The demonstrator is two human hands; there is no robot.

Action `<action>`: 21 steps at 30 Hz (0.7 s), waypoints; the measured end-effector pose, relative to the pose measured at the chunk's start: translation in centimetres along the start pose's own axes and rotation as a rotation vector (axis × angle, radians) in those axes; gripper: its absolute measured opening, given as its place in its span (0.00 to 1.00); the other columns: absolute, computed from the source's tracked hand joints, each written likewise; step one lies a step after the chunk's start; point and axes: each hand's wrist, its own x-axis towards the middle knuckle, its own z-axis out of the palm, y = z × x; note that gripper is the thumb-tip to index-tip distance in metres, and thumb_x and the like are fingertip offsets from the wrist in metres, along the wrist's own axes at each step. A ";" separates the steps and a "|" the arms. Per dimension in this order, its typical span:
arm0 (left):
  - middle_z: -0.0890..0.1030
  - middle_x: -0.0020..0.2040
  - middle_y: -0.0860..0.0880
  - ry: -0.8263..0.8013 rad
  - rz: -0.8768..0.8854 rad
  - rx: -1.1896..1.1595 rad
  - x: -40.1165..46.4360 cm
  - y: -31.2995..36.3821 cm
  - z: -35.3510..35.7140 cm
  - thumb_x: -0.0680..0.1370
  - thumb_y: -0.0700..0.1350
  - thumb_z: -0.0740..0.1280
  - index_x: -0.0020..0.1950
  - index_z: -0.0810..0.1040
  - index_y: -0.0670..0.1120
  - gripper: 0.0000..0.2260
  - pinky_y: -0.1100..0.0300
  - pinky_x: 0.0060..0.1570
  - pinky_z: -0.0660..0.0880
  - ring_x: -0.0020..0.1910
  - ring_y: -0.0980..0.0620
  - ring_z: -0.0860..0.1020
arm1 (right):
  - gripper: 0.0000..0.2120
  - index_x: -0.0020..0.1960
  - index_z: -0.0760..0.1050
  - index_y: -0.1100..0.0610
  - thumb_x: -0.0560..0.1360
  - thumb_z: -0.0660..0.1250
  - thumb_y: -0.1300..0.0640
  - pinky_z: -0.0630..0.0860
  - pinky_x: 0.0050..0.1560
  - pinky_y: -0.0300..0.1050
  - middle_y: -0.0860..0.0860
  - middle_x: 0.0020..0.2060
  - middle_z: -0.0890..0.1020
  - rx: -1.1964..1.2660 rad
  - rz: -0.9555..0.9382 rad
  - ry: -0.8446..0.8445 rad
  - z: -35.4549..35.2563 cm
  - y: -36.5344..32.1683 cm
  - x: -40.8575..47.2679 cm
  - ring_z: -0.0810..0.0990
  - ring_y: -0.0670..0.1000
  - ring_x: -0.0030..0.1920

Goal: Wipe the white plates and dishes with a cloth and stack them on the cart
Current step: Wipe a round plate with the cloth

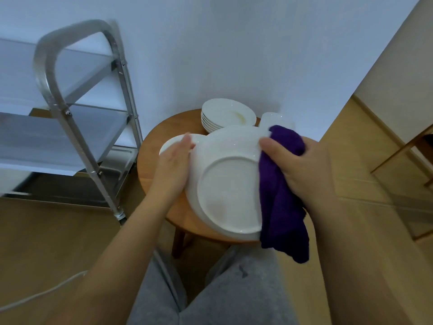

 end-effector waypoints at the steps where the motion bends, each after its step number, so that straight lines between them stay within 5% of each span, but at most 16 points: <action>1: 0.74 0.30 0.59 -0.022 0.128 0.117 0.3 1.3 0.3 0.78 0.61 0.52 0.32 0.70 0.53 0.20 0.66 0.33 0.67 0.32 0.66 0.72 | 0.22 0.31 0.75 0.49 0.57 0.69 0.30 0.76 0.31 0.41 0.43 0.28 0.80 -0.041 -0.053 -0.039 0.4 -0.7 0.1 0.79 0.42 0.30; 3: 0.74 0.29 0.52 0.001 0.308 0.271 0.9 2.6 1.0 0.77 0.62 0.53 0.32 0.70 0.46 0.24 0.65 0.31 0.66 0.30 0.61 0.72 | 0.23 0.30 0.71 0.49 0.57 0.68 0.30 0.68 0.25 0.31 0.41 0.25 0.77 -0.088 -0.101 -0.061 1.2 -1.8 0.1 0.76 0.39 0.27; 6: 0.75 0.35 0.35 0.046 0.266 0.091 1.4 2.9 0.9 0.77 0.58 0.58 0.36 0.72 0.35 0.25 0.56 0.34 0.68 0.31 0.46 0.72 | 0.22 0.32 0.67 0.48 0.59 0.70 0.32 0.65 0.25 0.27 0.43 0.24 0.73 -0.119 -0.169 -0.003 1.8 -2.1 0.1 0.73 0.36 0.28; 11: 0.73 0.32 0.45 0.075 -0.062 -0.210 0.8 1.3 0.9 0.71 0.58 0.64 0.32 0.72 0.45 0.17 0.53 0.36 0.71 0.35 0.49 0.73 | 0.27 0.46 0.63 0.38 0.54 0.69 0.29 0.70 0.29 0.27 0.40 0.40 0.77 -0.018 -0.134 -0.028 1.4 -1.3 -0.5 0.77 0.34 0.39; 14: 0.82 0.37 0.50 0.146 -0.328 -0.466 0.6 0.4 0.8 0.70 0.54 0.67 0.41 0.80 0.49 0.10 0.52 0.38 0.77 0.40 0.48 0.79 | 0.32 0.56 0.66 0.40 0.56 0.71 0.33 0.73 0.33 0.27 0.40 0.44 0.77 0.154 -0.094 0.009 1.2 -0.2 -1.1 0.78 0.33 0.42; 18: 0.84 0.38 0.49 0.156 -0.514 -0.652 -0.9 -0.6 1.5 0.71 0.52 0.67 0.40 0.82 0.51 0.06 0.45 0.45 0.79 0.42 0.46 0.81 | 0.22 0.47 0.74 0.43 0.60 0.69 0.33 0.76 0.38 0.35 0.40 0.39 0.81 0.199 -0.052 0.120 0.9 1.0 -1.5 0.80 0.40 0.41; 21: 0.84 0.39 0.49 0.141 -0.696 -0.885 -1.9 -0.9 2.5 0.72 0.50 0.66 0.41 0.81 0.51 0.05 0.46 0.48 0.78 0.45 0.45 0.81 | 0.15 0.47 0.75 0.47 0.64 0.72 0.42 0.75 0.36 0.33 0.38 0.36 0.81 0.420 0.004 0.201 2.2 1.9 -2.9 0.80 0.38 0.38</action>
